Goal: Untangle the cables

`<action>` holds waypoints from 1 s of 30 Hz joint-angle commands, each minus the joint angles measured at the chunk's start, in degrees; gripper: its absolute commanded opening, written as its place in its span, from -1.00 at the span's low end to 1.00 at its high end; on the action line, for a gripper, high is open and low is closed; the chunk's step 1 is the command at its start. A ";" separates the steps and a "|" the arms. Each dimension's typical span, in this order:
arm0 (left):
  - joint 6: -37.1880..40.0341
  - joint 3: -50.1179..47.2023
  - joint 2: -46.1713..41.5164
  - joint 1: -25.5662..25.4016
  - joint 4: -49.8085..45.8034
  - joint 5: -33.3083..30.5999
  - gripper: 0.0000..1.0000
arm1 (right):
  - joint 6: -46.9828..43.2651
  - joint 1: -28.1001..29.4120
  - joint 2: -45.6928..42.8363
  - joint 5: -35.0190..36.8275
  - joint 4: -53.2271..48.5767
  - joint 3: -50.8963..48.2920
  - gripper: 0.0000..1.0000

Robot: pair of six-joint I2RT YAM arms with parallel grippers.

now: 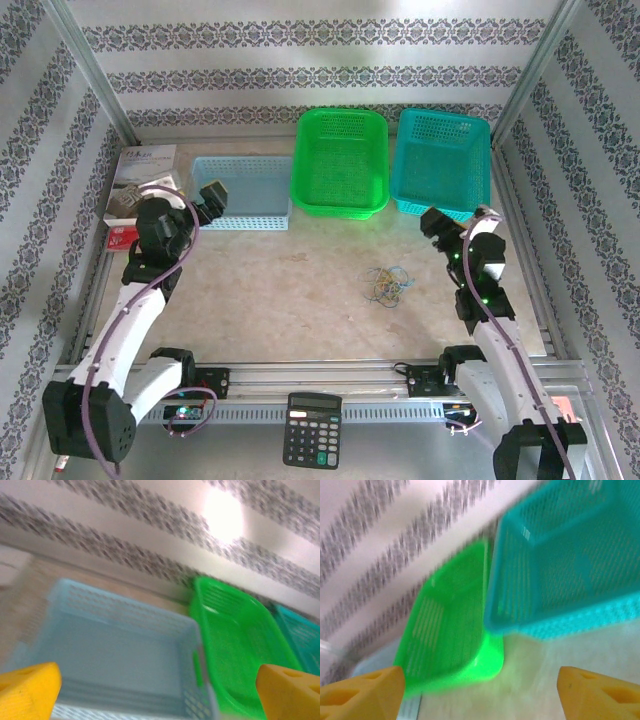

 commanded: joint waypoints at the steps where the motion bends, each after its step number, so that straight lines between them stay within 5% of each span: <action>1: -3.34 0.48 -0.99 -7.45 -11.60 3.51 1.00 | 3.74 4.99 0.23 -4.93 -17.54 1.16 0.54; 8: -4.32 -1.64 1.16 -22.14 -12.11 -4.78 1.00 | 8.35 19.77 1.97 14.37 -25.73 -1.87 0.70; 20: -7.63 -0.88 8.19 -24.73 -8.64 -3.84 1.00 | 14.59 28.35 24.82 8.23 -7.38 3.06 0.75; 30: -9.18 -1.76 9.36 -25.14 -6.08 -3.80 1.00 | 10.65 38.27 41.16 4.11 -2.53 21.03 0.72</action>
